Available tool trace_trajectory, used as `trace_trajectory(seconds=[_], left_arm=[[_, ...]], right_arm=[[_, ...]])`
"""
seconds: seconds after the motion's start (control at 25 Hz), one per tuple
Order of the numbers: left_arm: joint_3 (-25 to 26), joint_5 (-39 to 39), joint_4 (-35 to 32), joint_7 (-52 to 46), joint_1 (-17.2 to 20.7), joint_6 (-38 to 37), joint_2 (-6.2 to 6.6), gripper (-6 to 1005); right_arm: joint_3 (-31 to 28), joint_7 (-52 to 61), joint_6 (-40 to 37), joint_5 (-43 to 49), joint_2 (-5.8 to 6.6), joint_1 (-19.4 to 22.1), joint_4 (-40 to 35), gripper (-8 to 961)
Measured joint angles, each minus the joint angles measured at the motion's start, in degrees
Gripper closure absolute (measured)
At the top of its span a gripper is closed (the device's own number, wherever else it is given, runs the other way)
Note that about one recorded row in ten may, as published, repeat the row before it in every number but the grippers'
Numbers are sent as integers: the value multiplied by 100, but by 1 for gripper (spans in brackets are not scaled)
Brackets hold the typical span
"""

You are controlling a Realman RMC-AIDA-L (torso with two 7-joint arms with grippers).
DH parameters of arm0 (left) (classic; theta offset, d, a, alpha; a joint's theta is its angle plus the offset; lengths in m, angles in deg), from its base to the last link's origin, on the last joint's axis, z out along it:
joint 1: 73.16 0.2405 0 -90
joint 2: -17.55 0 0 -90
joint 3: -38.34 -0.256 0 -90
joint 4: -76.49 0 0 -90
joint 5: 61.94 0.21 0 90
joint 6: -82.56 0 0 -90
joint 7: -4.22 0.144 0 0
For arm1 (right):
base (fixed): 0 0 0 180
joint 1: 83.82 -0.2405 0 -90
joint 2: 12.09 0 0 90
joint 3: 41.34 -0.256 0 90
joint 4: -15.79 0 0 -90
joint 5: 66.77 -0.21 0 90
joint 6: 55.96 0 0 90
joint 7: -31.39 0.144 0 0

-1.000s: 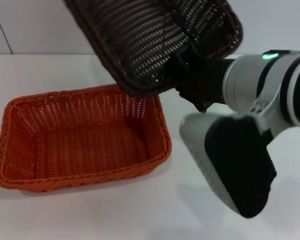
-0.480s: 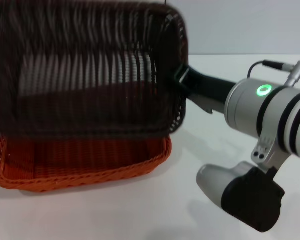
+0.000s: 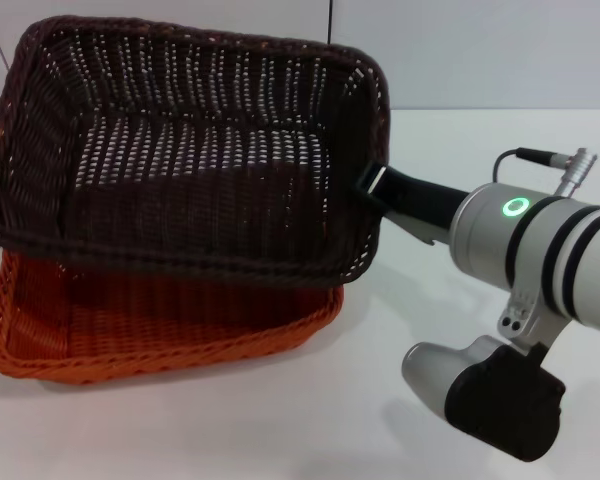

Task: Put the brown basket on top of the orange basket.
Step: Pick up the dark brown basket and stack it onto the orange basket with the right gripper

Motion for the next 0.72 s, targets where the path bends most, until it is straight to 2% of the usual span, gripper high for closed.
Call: trace_trajectory(seconds=[0.48,0.72], left_arm=[[6,-43,12,21,-12,0,10,211],[4,-42,-12,26,-23,2,15,211]], right_arm=[[277,45,-265,-152,-40,-150,252,777],[313,102,-230,-5,-52,-13,169,749]])
